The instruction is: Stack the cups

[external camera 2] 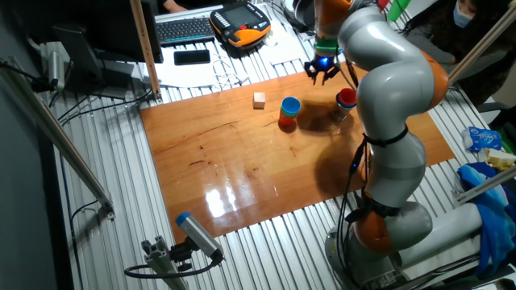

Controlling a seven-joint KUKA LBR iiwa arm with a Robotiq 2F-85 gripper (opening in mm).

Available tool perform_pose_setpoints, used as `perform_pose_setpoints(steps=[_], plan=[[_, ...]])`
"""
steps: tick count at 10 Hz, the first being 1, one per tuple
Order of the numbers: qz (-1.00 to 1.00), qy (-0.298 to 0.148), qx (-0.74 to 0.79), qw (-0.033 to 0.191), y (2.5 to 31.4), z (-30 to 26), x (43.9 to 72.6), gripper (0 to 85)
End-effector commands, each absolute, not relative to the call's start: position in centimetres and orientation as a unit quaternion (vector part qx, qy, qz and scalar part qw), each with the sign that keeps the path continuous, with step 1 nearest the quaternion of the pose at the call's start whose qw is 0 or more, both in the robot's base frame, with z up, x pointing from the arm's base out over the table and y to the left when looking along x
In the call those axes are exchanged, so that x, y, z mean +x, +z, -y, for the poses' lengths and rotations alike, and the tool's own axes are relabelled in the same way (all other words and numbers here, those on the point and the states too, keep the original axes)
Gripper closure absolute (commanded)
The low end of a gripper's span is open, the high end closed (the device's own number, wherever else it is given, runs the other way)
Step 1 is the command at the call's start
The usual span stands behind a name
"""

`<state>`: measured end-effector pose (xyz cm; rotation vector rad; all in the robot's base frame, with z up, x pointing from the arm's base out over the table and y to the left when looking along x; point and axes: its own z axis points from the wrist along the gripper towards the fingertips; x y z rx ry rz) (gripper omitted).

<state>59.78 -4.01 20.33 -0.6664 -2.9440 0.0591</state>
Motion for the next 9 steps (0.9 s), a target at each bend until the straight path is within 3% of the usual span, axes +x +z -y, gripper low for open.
perform_pose_setpoints(steps=[1,4,6,9], plan=[[0.974,0.014,-0.22,0.058,19.9,0.2,59.5,51.0],[0.972,0.011,-0.227,0.057,18.8,-2.9,58.4,51.0],[0.973,0.022,-0.225,0.045,17.5,-4.5,57.6,51.0],[0.975,0.025,-0.219,0.04,16.3,-4.3,57.0,51.0]])
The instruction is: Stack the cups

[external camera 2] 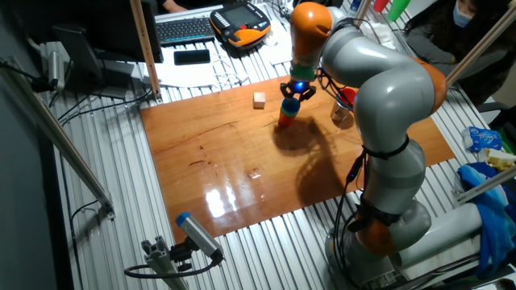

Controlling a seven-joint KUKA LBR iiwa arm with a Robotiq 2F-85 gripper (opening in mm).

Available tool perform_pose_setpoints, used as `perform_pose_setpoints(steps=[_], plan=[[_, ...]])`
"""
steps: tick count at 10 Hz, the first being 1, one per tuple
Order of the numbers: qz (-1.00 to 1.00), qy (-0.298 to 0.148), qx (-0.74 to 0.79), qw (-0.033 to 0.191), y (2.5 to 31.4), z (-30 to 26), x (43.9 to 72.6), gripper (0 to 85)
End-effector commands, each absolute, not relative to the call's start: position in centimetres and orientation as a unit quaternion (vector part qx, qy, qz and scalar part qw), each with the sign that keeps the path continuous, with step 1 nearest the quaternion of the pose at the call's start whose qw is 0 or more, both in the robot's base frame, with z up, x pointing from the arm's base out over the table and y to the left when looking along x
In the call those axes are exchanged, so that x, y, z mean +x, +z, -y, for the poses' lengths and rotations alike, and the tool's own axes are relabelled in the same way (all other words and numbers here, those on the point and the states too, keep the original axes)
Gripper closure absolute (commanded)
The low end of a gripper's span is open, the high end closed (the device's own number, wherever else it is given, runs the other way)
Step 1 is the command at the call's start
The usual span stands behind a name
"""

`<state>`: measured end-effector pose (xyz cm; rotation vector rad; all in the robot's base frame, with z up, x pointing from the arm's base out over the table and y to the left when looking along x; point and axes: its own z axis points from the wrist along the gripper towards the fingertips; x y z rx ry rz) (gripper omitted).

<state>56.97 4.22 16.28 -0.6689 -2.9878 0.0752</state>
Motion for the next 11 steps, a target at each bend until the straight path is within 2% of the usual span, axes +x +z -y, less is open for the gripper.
perform_pose_setpoints(steps=[1,2,3,7,8,11], plan=[[0.975,0.024,-0.216,0.038,16.1,-3.9,57.0,51.0],[0.976,0.023,-0.214,0.038,16.0,-3.6,57.0,51.0],[0.976,0.024,-0.213,0.038,16.1,-3.3,57.0,34.0],[0.98,0.022,-0.197,0.034,15.7,-1.4,56.9,34.0],[0.98,0.02,-0.196,0.03,15.4,-1.1,57.0,51.0],[0.98,0.021,-0.194,0.02,14.0,-0.9,56.7,51.0]])
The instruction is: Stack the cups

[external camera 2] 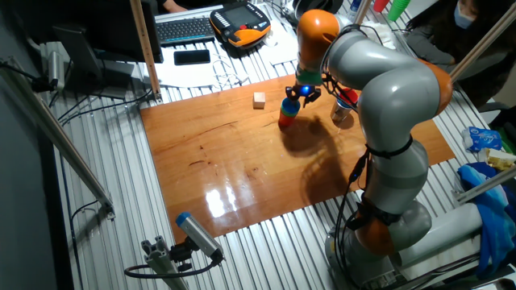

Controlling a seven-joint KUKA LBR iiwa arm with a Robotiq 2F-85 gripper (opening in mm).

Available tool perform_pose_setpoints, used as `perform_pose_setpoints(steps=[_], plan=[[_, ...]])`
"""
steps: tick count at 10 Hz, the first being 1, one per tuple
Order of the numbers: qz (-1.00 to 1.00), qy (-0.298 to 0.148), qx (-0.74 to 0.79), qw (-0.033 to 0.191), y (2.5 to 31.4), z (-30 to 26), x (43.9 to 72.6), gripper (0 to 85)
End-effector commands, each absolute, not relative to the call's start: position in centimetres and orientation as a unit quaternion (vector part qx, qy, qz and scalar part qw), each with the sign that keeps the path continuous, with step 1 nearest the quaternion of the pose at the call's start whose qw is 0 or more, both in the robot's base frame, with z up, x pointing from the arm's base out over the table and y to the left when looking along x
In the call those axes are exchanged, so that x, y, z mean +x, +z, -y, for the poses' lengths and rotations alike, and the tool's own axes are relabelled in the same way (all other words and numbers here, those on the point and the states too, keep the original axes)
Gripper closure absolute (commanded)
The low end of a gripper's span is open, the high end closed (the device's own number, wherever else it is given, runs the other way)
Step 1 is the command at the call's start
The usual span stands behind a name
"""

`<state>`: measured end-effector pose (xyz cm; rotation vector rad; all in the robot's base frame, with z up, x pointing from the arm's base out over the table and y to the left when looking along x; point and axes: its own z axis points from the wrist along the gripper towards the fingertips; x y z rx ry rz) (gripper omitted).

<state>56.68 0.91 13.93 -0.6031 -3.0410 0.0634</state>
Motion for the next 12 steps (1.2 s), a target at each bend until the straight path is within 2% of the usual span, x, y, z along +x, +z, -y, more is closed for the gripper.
perform_pose_setpoints(steps=[1,7,8,9,10,12], plan=[[0.981,0.015,-0.193,0.017,13.4,-0.7,56.7,51.0],[0.981,0.008,-0.193,-0.003,11.2,-1.1,57.2,51.0],[0.982,0.007,-0.19,-0.002,11.1,-1.1,57.3,68.0],[0.983,0.006,-0.185,-0.002,11.0,-1.1,57.3,68.0],[0.984,0.004,-0.18,-0.003,10.9,-1.1,57.3,85.0],[0.986,0.001,-0.168,-0.01,10.9,-1.1,57.4,85.0]])
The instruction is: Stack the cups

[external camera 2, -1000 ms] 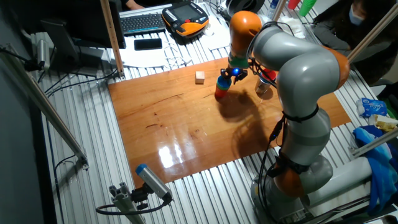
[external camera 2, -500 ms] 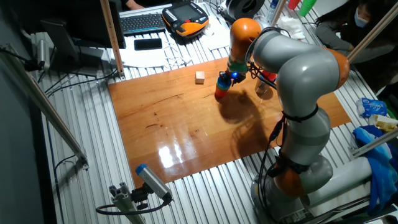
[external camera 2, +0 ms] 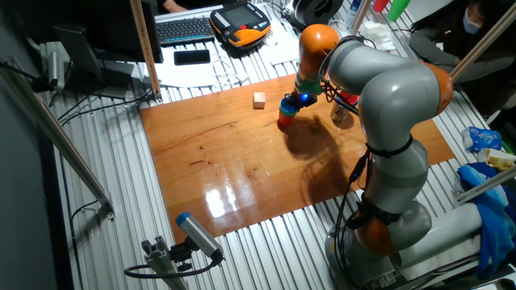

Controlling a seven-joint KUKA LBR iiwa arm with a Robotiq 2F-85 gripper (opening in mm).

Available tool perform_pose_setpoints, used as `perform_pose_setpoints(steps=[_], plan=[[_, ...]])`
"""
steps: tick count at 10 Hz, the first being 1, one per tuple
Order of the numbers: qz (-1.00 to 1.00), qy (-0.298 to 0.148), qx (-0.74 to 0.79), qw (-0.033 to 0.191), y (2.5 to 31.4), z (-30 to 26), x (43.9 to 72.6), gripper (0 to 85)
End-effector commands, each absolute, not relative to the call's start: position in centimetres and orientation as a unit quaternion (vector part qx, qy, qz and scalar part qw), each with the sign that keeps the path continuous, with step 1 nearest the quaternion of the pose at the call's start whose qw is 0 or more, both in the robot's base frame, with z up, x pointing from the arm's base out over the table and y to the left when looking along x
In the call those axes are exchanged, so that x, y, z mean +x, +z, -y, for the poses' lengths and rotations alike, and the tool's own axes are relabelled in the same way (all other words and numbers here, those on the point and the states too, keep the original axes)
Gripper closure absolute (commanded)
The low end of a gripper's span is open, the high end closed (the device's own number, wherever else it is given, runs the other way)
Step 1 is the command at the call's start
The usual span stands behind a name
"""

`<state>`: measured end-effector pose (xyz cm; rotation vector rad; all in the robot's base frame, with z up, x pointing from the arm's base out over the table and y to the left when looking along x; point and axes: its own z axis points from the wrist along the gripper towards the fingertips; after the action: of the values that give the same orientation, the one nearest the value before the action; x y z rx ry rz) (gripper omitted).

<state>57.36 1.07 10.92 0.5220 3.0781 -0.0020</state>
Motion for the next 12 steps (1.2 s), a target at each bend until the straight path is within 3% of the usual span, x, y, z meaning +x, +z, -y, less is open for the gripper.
perform_pose_setpoints(steps=[1,5,12], plan=[[-0.987,0.004,0.163,0.01,11.1,-1.0,57.4,85.0],[-0.991,0.007,0.131,-0.009,15.3,0.9,57.9,85.0],[-0.996,0.009,0.079,-0.041,26.2,7.8,58.7,85.0]])
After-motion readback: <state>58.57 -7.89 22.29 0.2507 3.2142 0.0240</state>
